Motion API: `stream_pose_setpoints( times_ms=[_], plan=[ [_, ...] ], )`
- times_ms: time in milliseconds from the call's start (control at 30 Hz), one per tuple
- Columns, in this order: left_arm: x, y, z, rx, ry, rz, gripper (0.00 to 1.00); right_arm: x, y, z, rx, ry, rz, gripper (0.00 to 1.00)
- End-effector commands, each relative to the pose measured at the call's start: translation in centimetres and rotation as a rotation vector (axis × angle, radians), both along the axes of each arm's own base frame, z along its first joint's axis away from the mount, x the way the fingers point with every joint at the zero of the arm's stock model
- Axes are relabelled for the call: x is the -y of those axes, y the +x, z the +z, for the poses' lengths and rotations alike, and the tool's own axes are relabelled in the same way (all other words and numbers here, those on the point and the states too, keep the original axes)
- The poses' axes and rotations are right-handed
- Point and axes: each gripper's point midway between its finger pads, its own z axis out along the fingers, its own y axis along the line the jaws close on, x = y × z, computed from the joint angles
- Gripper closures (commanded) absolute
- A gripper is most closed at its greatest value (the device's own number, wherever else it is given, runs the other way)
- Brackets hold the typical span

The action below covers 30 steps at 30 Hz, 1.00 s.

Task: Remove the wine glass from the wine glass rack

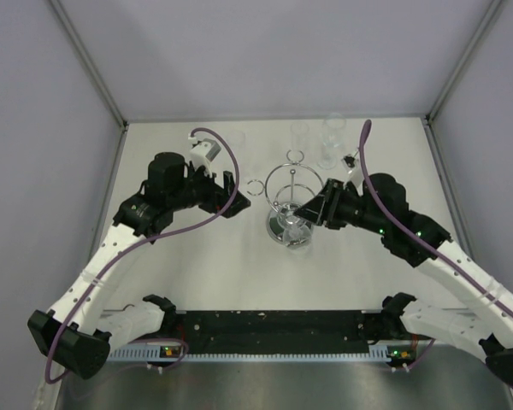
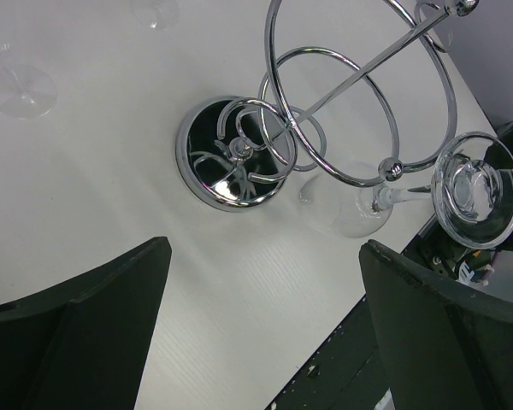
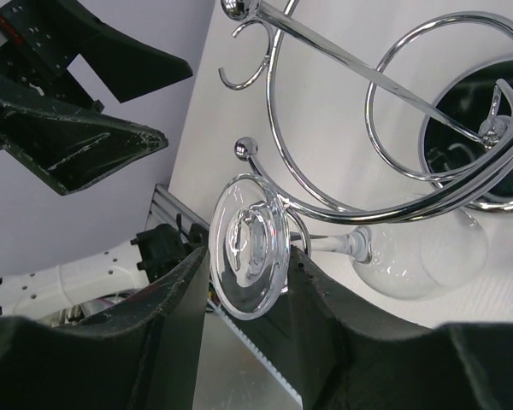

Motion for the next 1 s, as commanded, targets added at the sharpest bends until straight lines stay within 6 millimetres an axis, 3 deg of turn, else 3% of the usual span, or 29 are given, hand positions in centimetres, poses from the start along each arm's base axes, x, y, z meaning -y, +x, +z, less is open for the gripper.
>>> stream_pose_setpoints(
  times_ms=[0, 333, 567, 733, 967],
  plan=[
    [0.07, 0.31, 1.53, 0.081, -0.02, -0.008, 0.02, -0.59, 0.68, 2.56, 0.057, 0.091, -0.008, 0.61],
    [0.17, 0.34, 1.41, 0.077, -0.021, -0.011, 0.02, -0.95, 0.79, 1.9, 0.034, 0.122, -0.014, 0.71],
    [0.23, 0.42, 1.33, 0.072, -0.02, -0.013, 0.02, -0.99, 0.83, 1.92, 0.034, 0.124, -0.014, 0.85],
    [0.25, 0.46, 1.17, 0.068, -0.018, -0.013, 0.02, -0.93, 0.87, 1.79, 0.03, 0.129, -0.023, 1.0],
    [0.28, 0.51, 1.04, 0.064, -0.018, -0.012, 0.02, -0.55, 0.73, 2.32, 0.042, 0.167, -0.043, 1.0]
  ],
)
